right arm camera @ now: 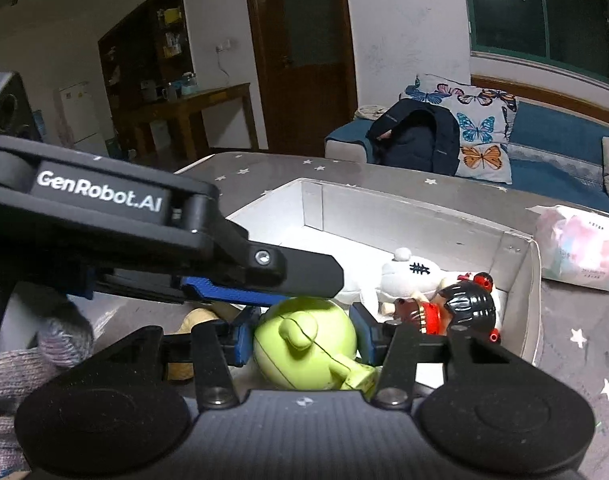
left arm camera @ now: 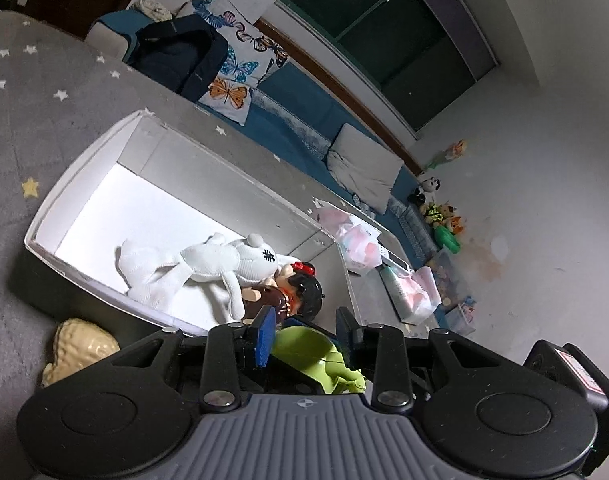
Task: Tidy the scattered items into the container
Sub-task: 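Lift the green alien toy over the box and lower it inside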
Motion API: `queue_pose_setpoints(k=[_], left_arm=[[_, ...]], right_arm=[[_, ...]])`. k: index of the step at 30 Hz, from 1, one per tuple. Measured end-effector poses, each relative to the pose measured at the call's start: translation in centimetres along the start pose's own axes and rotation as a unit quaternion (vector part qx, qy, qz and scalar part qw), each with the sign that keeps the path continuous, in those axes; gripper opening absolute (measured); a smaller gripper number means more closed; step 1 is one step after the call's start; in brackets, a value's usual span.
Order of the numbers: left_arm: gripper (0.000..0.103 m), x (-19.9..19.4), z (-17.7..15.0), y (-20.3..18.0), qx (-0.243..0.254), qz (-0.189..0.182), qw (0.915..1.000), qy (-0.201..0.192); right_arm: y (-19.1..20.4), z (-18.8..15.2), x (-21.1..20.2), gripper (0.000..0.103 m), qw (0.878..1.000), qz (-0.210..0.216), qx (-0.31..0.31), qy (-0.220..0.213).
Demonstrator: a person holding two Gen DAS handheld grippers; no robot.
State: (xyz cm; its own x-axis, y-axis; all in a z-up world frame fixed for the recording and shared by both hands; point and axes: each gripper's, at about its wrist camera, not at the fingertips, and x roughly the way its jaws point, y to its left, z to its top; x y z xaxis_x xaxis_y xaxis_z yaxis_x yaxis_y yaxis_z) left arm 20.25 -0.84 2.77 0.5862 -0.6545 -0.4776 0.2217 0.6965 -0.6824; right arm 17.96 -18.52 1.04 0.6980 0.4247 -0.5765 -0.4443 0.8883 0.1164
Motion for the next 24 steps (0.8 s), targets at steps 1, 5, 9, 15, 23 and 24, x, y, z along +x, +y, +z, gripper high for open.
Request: queue_pose_setpoints(k=[1,5,9,15,23,24], left_arm=[[0.035,0.0,0.0,0.1,-0.002,0.000,1.0000,0.001],[0.035,-0.3,-0.1,0.0,0.001,-0.001,1.0000,-0.002],[0.035,-0.8,0.1,-0.4,0.007,-0.005,0.9999,-0.010],[0.035,-1.3,0.3,-0.7,0.013,-0.003,0.9998,-0.013],[0.035,-2.3,-2.5,-0.9,0.042,0.002,0.9990,0.017],[0.035,-2.3,-3.0,-0.8,0.046,0.005,0.9987,0.021]], right_arm=[[0.0,-0.1,0.1,0.049,1.000,0.000,0.000,0.000],[0.4,-0.1,-0.2,0.049,1.000,0.001,-0.001,-0.005],[0.8,0.2,-0.8,0.049,1.000,0.002,-0.011,-0.014],[0.9,0.8,-0.9,0.049,1.000,0.003,-0.009,-0.018],[1.9,-2.4,-2.9,0.049,1.000,0.020,-0.011,-0.017],[2.0,-3.0,-3.0,0.049,1.000,0.023,-0.013,-0.014]])
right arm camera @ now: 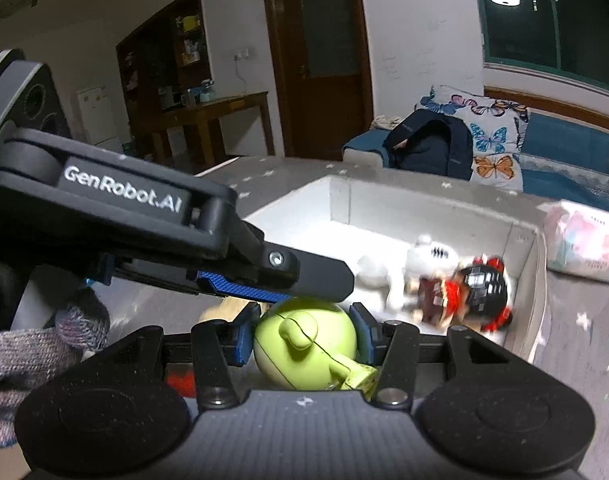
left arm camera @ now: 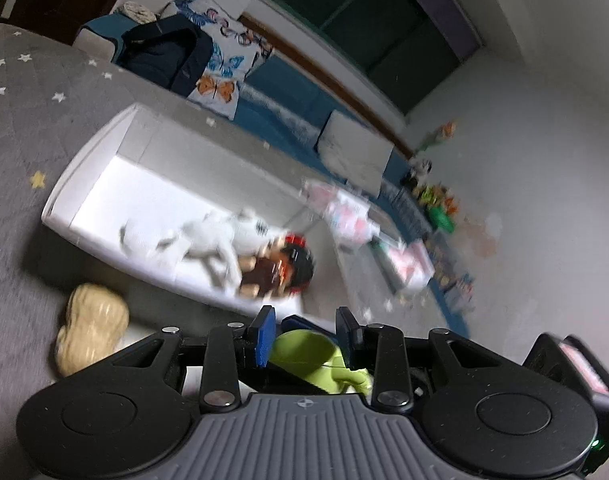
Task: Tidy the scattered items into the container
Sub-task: 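Lift the green alien toy over the box and lower it inside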
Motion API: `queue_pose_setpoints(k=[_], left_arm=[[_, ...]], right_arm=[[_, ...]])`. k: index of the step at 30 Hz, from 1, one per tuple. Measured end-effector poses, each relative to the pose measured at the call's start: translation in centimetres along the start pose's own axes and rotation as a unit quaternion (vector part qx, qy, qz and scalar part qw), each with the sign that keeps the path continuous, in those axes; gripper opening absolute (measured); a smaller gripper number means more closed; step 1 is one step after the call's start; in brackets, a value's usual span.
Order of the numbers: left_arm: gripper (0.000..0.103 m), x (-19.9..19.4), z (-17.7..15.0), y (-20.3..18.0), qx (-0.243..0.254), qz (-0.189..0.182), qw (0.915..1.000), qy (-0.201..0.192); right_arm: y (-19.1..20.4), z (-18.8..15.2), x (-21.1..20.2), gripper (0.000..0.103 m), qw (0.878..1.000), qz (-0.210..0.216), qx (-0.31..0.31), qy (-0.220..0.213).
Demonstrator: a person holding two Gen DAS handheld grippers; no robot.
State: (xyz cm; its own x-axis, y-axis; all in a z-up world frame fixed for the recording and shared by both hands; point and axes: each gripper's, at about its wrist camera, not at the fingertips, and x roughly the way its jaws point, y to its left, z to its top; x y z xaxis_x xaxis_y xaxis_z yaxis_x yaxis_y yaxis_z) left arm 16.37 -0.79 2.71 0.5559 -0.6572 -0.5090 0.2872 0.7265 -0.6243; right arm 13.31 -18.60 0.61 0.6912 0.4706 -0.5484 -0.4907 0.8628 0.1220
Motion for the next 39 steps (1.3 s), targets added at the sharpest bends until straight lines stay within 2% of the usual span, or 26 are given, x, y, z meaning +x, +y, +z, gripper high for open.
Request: queue_pose_setpoints(k=[5,15,18,22,35,39], left_arm=[[0.035,0.8,-2.0,0.5,0.001,0.012,0.9996,0.026],[0.035,1.9,-3.8,1.3,-0.005,0.025,0.9983,0.053],[0.035,2.0,-4.1,1.6,-0.010,0.026,0.9980,0.057],[0.035,1.8,-4.5,1.6,-0.012,0.029,0.9978,0.058],[0.036,-0.2,-5.5,0.8,0.000,0.024,0.9983,0.054],[0.036,-0.1,-5.9,0.3,0.004,0.022,0.9979,0.061]], right_arm=[[0.1,-2.6,0.5,0.049,1.000,-0.005,-0.011,0.024],[-0.4,-5.1,1.7,0.050,0.999,-0.014,-0.018,0.040],[-0.6,-5.5,1.5,0.059,0.999,-0.014,-0.009,0.043],[-0.7,-6.0,0.8,0.065,0.999,-0.016,-0.001,0.047],[0.2,-7.1,-2.4,0.069,0.998,-0.018,-0.010,0.052],[0.5,-7.7,-2.2,0.064,0.998,-0.024,-0.012,0.059]])
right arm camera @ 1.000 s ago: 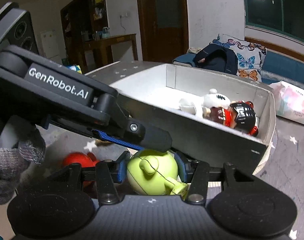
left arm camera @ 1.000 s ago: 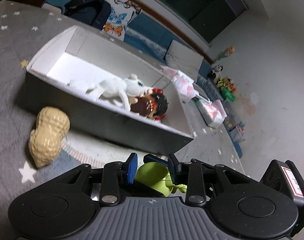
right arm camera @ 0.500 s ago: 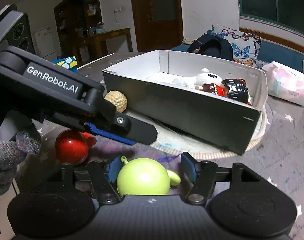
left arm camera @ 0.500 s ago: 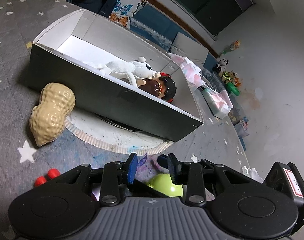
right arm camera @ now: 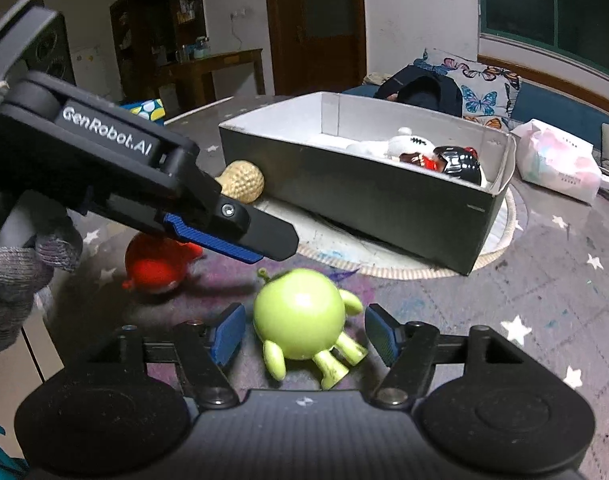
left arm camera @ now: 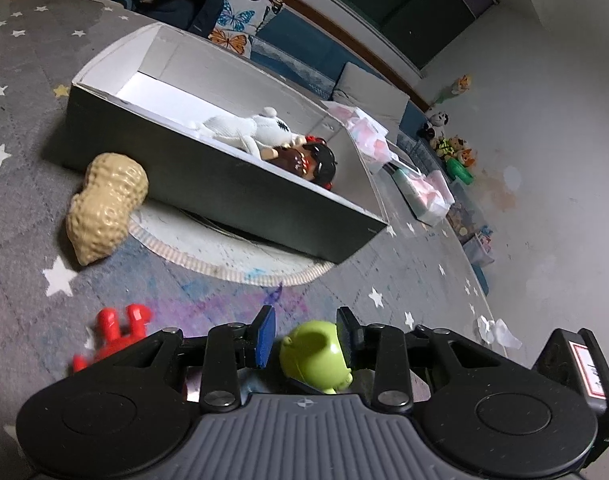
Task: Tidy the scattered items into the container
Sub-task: 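Lift the green alien toy over the box and lower it inside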
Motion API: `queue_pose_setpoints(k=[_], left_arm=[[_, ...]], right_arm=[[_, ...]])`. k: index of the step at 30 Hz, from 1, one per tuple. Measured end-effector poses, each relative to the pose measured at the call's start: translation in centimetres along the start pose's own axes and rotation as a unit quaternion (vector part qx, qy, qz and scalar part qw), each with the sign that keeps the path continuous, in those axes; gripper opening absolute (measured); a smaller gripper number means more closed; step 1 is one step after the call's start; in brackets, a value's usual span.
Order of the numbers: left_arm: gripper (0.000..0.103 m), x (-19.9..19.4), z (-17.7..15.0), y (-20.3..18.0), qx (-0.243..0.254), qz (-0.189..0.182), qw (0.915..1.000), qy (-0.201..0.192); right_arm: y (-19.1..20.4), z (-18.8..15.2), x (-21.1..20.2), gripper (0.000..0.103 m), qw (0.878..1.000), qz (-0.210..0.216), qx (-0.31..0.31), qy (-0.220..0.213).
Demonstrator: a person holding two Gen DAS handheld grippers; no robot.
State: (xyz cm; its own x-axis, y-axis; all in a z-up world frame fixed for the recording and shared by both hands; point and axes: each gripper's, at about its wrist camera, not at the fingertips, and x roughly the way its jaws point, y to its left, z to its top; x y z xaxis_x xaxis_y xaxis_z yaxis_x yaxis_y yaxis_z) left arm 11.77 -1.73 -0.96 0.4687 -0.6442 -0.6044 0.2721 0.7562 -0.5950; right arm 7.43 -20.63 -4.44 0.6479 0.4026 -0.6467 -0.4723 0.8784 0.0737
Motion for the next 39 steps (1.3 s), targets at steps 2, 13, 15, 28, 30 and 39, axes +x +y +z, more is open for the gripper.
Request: queue_pose_setpoints(k=[2,13,15,28,30,39], left_arm=[[0.036,0.2,-0.2,-0.1,0.000,0.000,1.0000,0.003],[0.037,0.4,0.0,0.1,-0.010,0.005,0.9999,-0.005],[0.037,0.2,0.1,0.2,-0.013,0.001,0.9999,-0.009],[0.037,-2.1,7.6,-0.8,-0.008,-0.014,0.9951,-0.097],[0.037,-1.4,9.3,-0.5,-0.016,-0.007,0.9948,-0.101],[0.037,3.3,13.8,3.9,-0.063,0.016,0.9960,-0.062]], right_arm=[[0.1,-0.1,0.0,0.059,1.000,0.001,0.001,0.000],[0.9,0.4,0.0,0.049,1.000,-0.013,-0.015,-0.001],[0.9,0.6,-0.1,0.049,1.000,-0.013,-0.015,-0.002],[-0.8,9.0,0.4,0.049,0.997,-0.016,-0.045,-0.056],[-1.7,10.8,1.5,0.049,0.998,-0.010,-0.038,-0.049],[-5.5,14.5,7.5,0.049,0.999,0.031,-0.001,0.016]])
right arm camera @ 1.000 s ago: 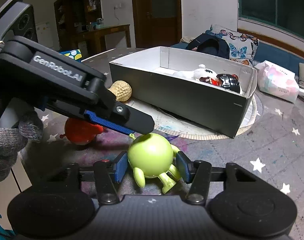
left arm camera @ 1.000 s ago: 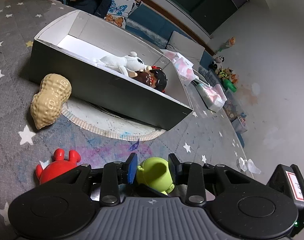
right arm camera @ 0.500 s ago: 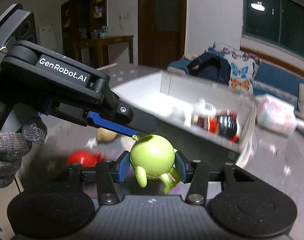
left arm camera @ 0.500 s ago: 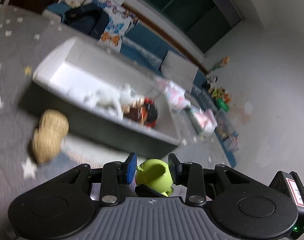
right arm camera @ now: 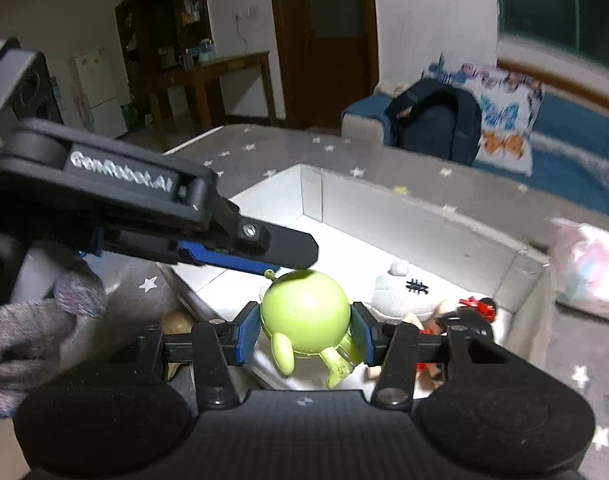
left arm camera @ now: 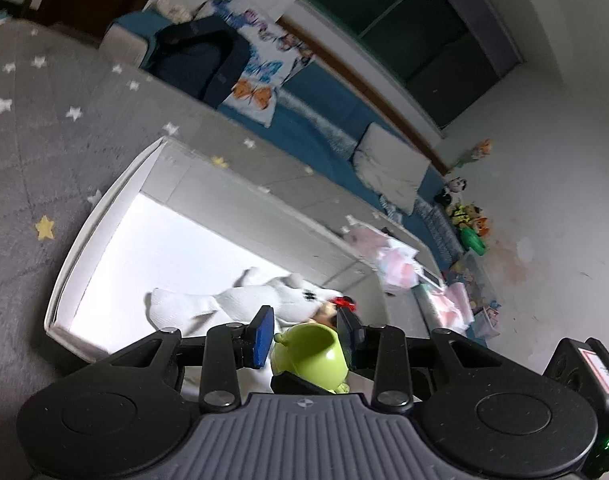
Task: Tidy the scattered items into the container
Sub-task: 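Lift the green alien toy over the box and lower it inside, then open the left gripper and withdraw it from the box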
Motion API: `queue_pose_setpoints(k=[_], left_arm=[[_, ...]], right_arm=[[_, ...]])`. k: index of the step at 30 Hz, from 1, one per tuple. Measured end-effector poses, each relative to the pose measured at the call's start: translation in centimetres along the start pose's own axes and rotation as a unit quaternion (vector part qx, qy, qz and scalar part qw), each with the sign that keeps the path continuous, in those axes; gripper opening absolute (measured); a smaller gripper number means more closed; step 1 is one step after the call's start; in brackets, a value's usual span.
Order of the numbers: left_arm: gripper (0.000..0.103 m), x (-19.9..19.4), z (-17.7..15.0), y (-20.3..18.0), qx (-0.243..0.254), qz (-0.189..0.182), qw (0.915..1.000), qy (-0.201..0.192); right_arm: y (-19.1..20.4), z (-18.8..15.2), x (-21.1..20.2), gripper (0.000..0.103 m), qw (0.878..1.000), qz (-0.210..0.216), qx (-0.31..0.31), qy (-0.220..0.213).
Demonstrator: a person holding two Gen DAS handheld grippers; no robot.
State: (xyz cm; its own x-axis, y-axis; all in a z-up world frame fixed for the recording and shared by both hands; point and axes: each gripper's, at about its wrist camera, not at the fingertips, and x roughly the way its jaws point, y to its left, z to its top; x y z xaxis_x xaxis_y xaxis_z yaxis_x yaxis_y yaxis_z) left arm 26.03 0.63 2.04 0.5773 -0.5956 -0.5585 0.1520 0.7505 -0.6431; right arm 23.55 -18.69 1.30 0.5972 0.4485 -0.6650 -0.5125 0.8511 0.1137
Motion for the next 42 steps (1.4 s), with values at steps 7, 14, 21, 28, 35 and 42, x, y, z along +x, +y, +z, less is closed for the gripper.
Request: queue_pose_setpoints(k=[7,14,21,28,35,42], left_arm=[[0.037,2.1,0.7,1.5,-0.007,0.011,0.9998,0.014],[0.037,2.1,0.5,1.9,0.010,0.028,0.9996,0.001],[0.037,1.1,0.0,2.2,0.012,0.033,0.9993,-0.012],[0.037,-0.8,-0.6,2.3,0.018,0.037,0.9987,-0.030],[0.037,-3.1,-1.6,2.4,0.017,0.042,0.9981,-0.042],[0.037,-5.8,-3.1,2.2,0.022,0.054,0.9966,-0.059]], right_arm=[[-1.7,0.3,2.6,0.049,0.999,-0.001,0.004,0.032],[-0.7,0.8,3.9,0.049,0.997,-0.031,-0.046,0.048],[1.0,1.1,5.7,0.049,0.992,-0.058,-0.091,0.064],[0.9,1.0,5.6,0.050,0.993,-0.054,-0.075,0.067],[1.3,0.7,4.5,0.051,0.995,-0.053,-0.067,0.055],[2.1,0.2,2.5,0.051,0.996,-0.051,-0.059,0.031]])
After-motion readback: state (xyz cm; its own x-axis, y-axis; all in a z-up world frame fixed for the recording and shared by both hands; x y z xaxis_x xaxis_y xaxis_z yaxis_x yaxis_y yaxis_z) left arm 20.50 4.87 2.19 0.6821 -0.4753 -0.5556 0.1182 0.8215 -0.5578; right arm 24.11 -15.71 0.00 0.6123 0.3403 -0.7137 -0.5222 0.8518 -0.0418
